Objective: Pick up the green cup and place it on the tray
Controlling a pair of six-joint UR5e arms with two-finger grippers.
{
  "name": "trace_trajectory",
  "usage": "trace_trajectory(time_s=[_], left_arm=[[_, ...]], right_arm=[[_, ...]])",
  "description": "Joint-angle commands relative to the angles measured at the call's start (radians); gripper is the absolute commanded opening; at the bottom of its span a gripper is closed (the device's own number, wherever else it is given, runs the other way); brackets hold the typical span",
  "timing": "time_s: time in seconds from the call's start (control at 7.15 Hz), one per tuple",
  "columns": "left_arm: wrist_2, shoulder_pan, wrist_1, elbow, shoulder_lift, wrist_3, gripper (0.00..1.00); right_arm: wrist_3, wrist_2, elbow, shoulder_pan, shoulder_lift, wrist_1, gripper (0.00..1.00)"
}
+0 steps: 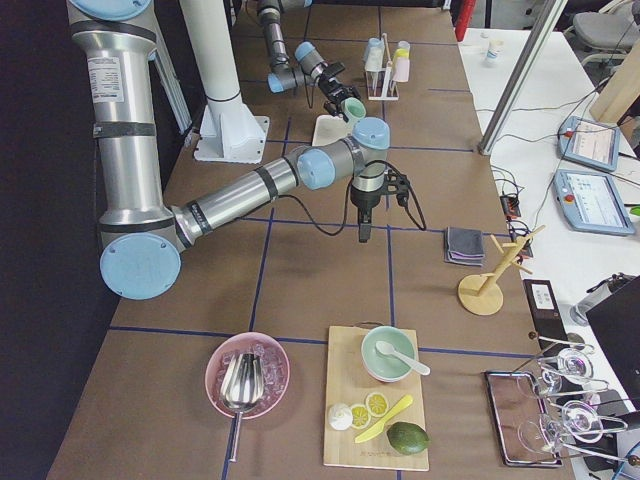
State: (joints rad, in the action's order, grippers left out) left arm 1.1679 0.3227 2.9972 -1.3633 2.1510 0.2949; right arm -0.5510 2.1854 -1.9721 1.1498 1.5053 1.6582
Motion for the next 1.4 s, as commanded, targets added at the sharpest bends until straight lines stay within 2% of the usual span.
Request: trace_trajectory(time_s=[0.0,0.28,0.84,0.98,1.26], left_arm=[[0.001,-0.004,0.138,0.118,0.023,0.016,0.19],[-0.005,-0.017,0.192,0.16,0.035,0.13,0.19],[-0.002,-0.017,0.186,0.168,0.053,0.133,0.2],[-0.004,-0.017,0.183,0.168,0.05,0.13,0.51],[-0.004,-0.016,0.152,0.165,0.05,0.119,0.74]], right_arm=[[-0.001,0.002,-0.001,0.001,0.0,0.0,1.0],[-0.001,0.002,-0.001,0.001,-0.002,0.0,1.0],[-0.001,0.001,-0.001,0.001,-0.002,0.0,1.0],[-0.001,0.001,-0.001,0.001,0.0,0.0,1.0],[-0.001,0.001,-0.001,0.001,0.0,0.0,1.0]])
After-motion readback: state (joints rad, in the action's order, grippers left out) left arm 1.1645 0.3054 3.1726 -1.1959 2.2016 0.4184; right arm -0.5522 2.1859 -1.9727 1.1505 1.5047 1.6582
